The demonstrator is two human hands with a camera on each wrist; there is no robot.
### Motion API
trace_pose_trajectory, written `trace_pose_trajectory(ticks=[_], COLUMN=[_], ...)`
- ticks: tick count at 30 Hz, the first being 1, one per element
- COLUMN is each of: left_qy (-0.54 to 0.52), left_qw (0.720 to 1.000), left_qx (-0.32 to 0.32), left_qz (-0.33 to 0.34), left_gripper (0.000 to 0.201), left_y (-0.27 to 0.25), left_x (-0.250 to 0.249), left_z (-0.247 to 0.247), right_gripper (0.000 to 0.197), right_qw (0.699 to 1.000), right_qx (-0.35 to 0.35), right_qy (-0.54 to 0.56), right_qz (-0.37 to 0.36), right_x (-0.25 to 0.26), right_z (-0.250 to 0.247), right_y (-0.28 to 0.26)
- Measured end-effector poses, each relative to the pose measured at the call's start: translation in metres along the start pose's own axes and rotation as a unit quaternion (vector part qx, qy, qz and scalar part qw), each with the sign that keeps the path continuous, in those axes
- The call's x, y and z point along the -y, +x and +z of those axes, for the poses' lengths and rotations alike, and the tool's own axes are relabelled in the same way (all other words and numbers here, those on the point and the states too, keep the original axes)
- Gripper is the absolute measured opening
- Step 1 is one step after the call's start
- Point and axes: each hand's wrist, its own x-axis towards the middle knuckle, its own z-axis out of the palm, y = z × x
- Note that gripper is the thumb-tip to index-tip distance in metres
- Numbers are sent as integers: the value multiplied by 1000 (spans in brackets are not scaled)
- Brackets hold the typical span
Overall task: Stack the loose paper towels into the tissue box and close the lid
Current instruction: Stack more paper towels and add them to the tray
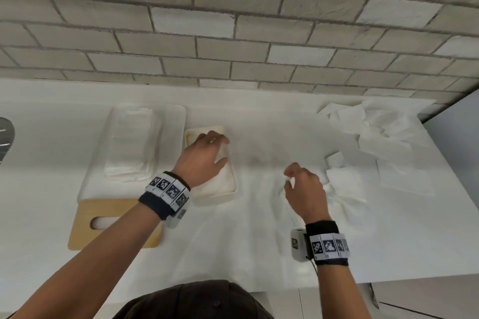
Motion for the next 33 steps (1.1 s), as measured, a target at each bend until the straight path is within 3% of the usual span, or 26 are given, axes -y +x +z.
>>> trace_pose_trajectory(ticks=[2,5,7,10,13,16,19,22,25,29,31,33], left_qy=[-53,-101,-116,-135,-179,-250,-321,-345,-403,-489,-485,-449], left_qw=[996,991,990,989,984,968,946,934,903,852,849,864], left_qx=[-62,-63,-35,-11,-6,-4,-11,-70,-132,-166,-176,-179], left_qz=[26,61,68,52,18,-17,-35,-55,-70,-90,-113,-143], left_gripper=[34,25,24,24,34,68,88,50,15,18,17,22], left_y=[-8,-14,-15,-12,-7,0,9,19,26,26,21,16], left_x=[-25,-63,-81,-95,-102,-109,-119,-123,-120,-105,-85,-57], left_z=[0,11,21,36,47,49,39,25,11,-13,-23,-27], right_gripper=[39,61,45,15,14,15,14,15,25,37,38,41], right_qw=[998,987,981,989,992,945,901,865,843,856,859,869], right_qx=[23,106,143,121,58,13,-19,-65,-82,-50,-65,-78], right_qy=[-46,-82,-84,-56,113,323,422,487,525,513,508,489], right_qz=[27,90,97,60,13,-51,-95,-100,-79,-49,-24,-18], right_x=[-32,-68,-81,-85,-77,-49,-16,6,21,42,55,71], right_z=[7,20,24,22,5,-32,-68,-85,-88,-65,-49,-33], right_y=[9,23,29,33,34,30,29,35,37,26,17,6])
